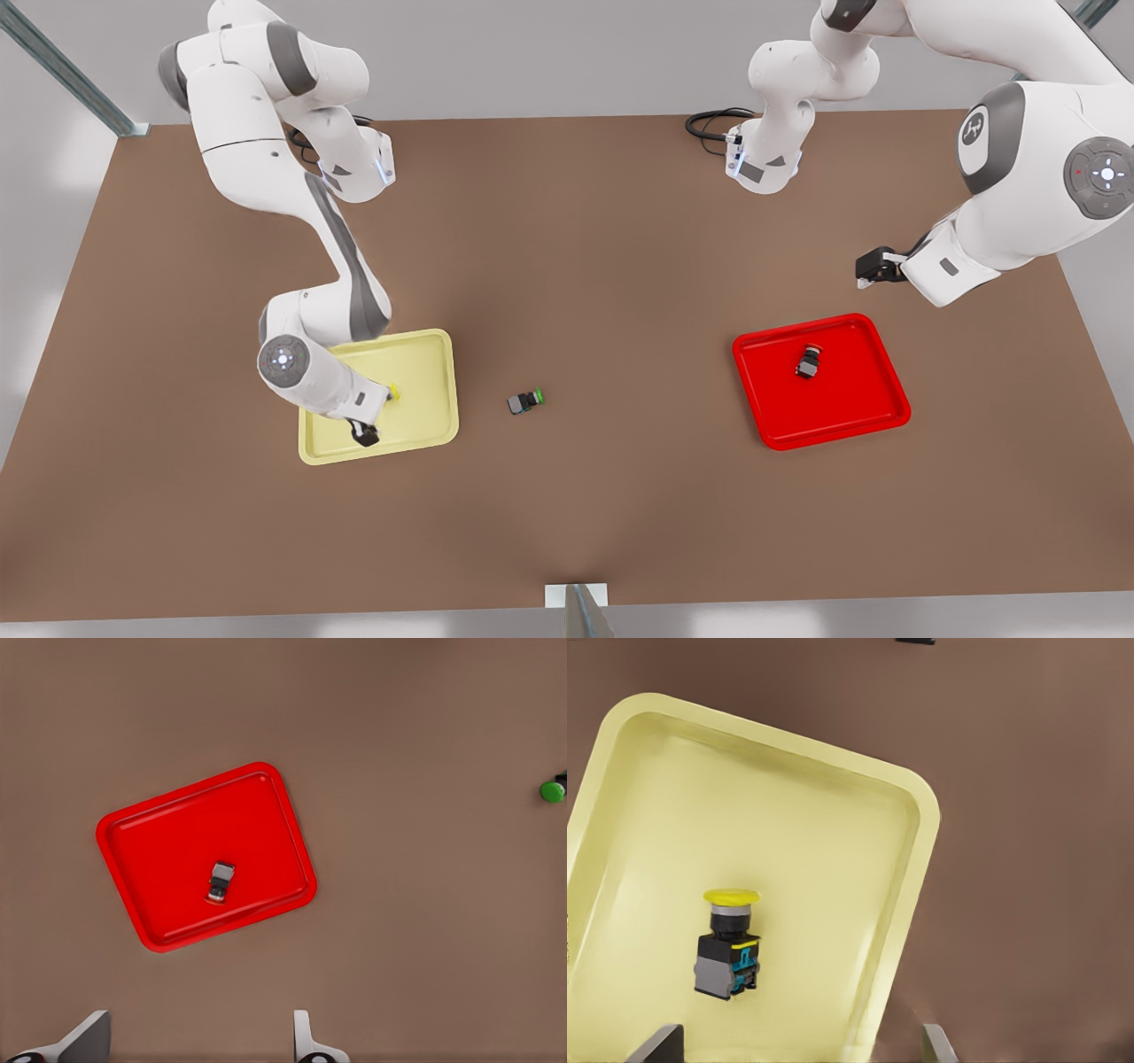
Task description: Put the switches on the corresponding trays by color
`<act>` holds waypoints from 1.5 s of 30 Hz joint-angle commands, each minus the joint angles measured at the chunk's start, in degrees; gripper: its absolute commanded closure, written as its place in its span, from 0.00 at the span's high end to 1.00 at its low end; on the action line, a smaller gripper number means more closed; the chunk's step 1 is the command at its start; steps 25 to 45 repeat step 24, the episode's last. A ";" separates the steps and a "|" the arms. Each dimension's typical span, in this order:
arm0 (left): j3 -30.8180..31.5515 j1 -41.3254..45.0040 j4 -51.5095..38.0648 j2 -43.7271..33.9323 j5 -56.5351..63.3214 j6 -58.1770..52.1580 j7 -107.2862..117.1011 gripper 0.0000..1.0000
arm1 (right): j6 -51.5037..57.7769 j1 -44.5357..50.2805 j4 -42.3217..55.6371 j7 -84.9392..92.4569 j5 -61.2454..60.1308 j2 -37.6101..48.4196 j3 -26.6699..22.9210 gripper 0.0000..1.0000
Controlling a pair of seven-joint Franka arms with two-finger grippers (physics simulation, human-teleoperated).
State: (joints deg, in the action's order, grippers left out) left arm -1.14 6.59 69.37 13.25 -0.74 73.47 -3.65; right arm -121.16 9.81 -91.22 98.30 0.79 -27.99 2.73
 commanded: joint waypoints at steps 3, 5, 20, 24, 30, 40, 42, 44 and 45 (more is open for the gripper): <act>0.09 0.09 -0.02 -0.07 0.03 -0.43 0.40 1.00 | 32.99 0.39 15.02 -98.92 7.02 4.42 -1.14 1.00; 0.09 0.09 -0.02 -0.07 0.03 -0.43 0.40 1.00 | 42.40 -2.25 14.23 -98.83 6.59 15.77 -0.97 1.00; 0.09 0.18 -0.02 -0.07 0.03 -1.22 0.57 1.00 | 44.26 -3.92 6.85 -99.09 5.45 24.39 -1.93 1.00; 0.09 0.18 -0.02 -0.07 0.03 -1.31 0.57 1.00 | 44.35 -3.92 6.85 -98.92 5.45 24.30 -1.93 1.00; 0.09 0.18 -0.02 -0.07 0.03 -1.31 0.57 1.00 | 44.35 -3.92 6.85 -98.92 5.45 24.30 -1.93 1.00; 0.09 0.18 -0.02 -0.07 0.03 -1.31 0.57 1.00 | 44.35 -3.92 6.85 -98.92 5.45 24.30 -1.93 1.00; 0.09 0.18 -0.02 -0.07 0.03 -1.31 0.57 1.00 | 44.35 -3.92 6.85 -98.92 5.45 24.30 -1.93 1.00; 0.09 0.18 -0.02 -0.07 0.03 -1.31 0.57 1.00 | 44.35 -3.92 6.85 -98.92 5.45 24.30 -1.93 1.00; 0.09 0.18 -0.02 -0.07 0.03 -1.31 0.57 1.00 | 44.35 -3.92 6.85 -98.92 5.45 24.30 -1.93 1.00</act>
